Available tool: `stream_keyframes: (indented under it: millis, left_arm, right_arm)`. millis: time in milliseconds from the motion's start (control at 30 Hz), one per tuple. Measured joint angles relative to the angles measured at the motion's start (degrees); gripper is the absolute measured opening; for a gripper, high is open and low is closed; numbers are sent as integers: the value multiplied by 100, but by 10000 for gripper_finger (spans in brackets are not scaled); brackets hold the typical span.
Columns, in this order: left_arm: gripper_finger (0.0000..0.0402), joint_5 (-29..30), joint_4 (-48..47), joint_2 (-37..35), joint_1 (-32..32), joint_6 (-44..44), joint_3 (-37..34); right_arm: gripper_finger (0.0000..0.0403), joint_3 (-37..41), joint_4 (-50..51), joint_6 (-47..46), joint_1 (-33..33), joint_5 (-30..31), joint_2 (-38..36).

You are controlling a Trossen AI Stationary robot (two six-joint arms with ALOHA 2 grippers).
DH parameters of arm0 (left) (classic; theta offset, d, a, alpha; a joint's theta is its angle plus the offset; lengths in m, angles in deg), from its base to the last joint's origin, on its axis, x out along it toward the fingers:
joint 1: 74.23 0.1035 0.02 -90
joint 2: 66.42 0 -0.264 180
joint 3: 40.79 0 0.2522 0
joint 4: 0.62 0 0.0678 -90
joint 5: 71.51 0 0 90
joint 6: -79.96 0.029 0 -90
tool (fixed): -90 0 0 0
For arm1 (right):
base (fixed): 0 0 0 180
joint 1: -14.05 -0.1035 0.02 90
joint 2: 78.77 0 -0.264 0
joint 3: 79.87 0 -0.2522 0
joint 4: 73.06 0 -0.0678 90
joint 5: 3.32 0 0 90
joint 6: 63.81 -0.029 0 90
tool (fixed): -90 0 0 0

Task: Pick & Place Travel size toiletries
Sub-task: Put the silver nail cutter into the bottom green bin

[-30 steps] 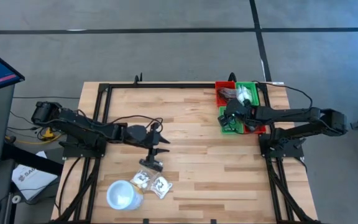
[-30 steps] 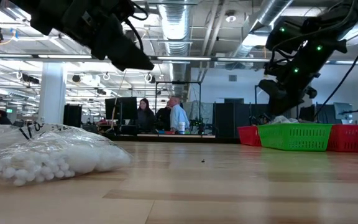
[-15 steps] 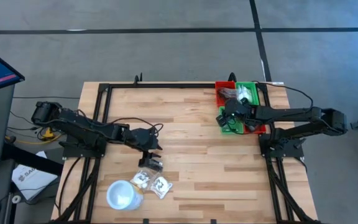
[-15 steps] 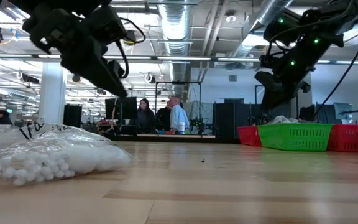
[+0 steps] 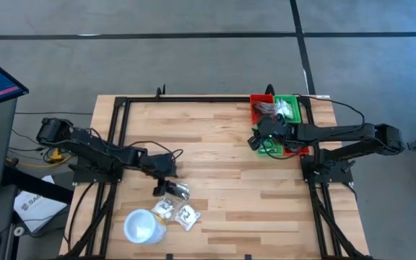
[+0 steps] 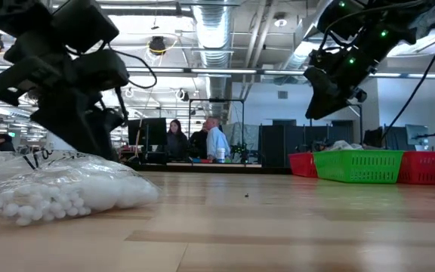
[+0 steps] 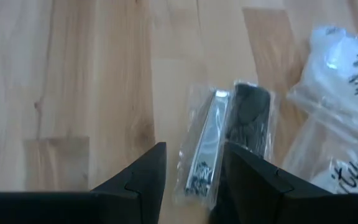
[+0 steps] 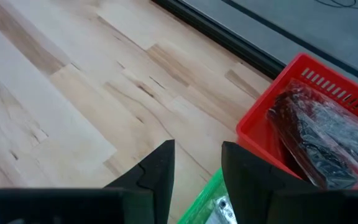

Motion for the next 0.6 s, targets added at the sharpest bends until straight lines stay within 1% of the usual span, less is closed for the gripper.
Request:
stream_keyframes:
  millis: [200, 367, 600]
  left_arm:
    - [153, 17, 130, 9, -199, -22, -227]
    - [153, 450, 168, 11, -358, -22, -276]
    - [153, 628, 251, 93, -491, -22, -276]
  right_arm:
    - [123, 0, -2, 0, -3, -1, 0]
    - [122, 0, -40, 0, -3, -1, 0]
    - [123, 0, -40, 0, -3, 0, 0]
